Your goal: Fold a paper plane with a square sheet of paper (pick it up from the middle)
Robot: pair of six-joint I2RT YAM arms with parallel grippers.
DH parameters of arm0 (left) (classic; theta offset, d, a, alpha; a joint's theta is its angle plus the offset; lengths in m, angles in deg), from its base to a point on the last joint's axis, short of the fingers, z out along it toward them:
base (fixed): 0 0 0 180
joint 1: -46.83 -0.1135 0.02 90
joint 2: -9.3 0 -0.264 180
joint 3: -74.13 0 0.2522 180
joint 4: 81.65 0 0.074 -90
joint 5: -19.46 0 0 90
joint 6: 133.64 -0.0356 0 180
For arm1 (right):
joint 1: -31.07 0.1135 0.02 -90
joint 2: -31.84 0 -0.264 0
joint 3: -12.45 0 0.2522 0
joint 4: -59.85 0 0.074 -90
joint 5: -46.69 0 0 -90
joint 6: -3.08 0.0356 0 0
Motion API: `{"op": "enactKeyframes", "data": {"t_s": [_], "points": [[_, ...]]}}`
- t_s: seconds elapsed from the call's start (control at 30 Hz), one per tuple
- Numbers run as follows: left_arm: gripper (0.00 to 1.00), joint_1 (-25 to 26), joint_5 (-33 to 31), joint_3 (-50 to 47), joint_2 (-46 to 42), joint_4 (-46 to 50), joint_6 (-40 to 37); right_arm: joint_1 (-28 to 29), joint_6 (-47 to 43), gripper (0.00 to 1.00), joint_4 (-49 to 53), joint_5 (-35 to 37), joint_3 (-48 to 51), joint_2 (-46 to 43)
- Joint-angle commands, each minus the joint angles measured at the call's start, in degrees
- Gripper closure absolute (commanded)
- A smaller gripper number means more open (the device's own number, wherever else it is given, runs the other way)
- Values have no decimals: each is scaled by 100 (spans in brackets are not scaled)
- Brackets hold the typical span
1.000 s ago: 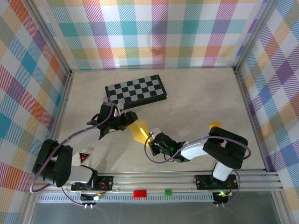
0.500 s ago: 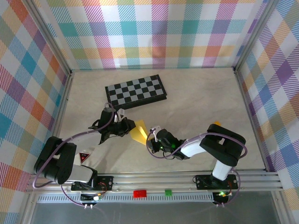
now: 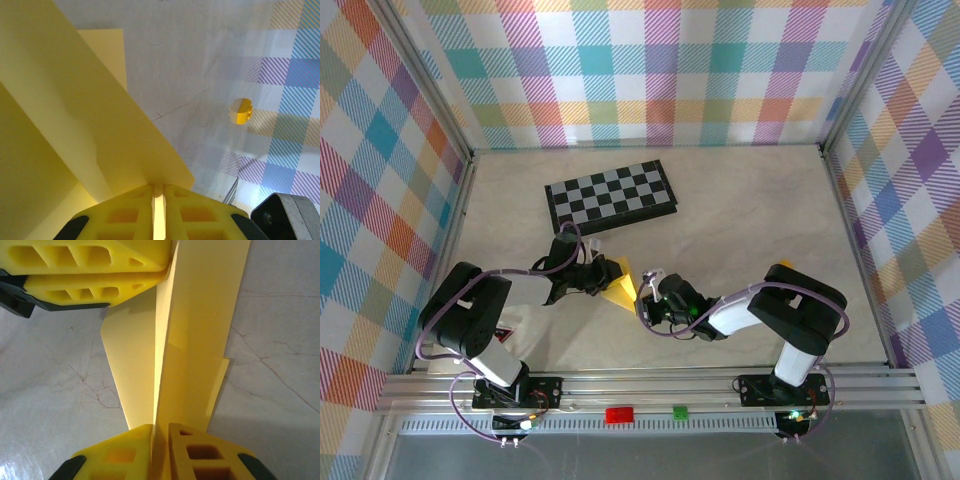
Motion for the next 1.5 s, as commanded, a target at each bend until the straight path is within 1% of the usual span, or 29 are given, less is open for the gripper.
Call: {"op": "enactKeyframes", "data": {"t_s": [0.0,0.27,0.3,0.37,0.47,0.63,0.7,0.87,0.93,1.03,1.23,1.47], "points": [[87,49,16,98,23,-151,-12,-26,84,80,316,-235,56,121],[87,57,69,122,81,-122,-84,-61,89,76,649,-314,-95,-47],[87,57,60,136,80,-87,-106,-69,92,78,659,-344,-104,-52],[88,63,60,158,96,-40,-137,-81,119,85,623,-388,-98,-48],[88,62,39,184,101,25,-156,-110,226,89,531,-446,-52,-4],[88,66,-102,126,-69,159,-177,-123,516,91,282,-509,74,172],[88,66,-116,108,-181,226,-189,-123,655,92,-32,-526,137,257],[88,122,-177,-21,-443,310,-197,-132,809,92,-166,-586,134,408],[88,153,-152,-26,-413,305,-207,-132,827,92,-191,-594,130,439],[88,170,-82,-18,-260,55,-124,-132,818,92,-193,-604,124,458],[90,172,-151,114,127,-92,-68,-141,819,92,-193,-614,124,483],[91,181,-369,101,218,142,-192,-151,797,91,-184,-655,116,506]]}}
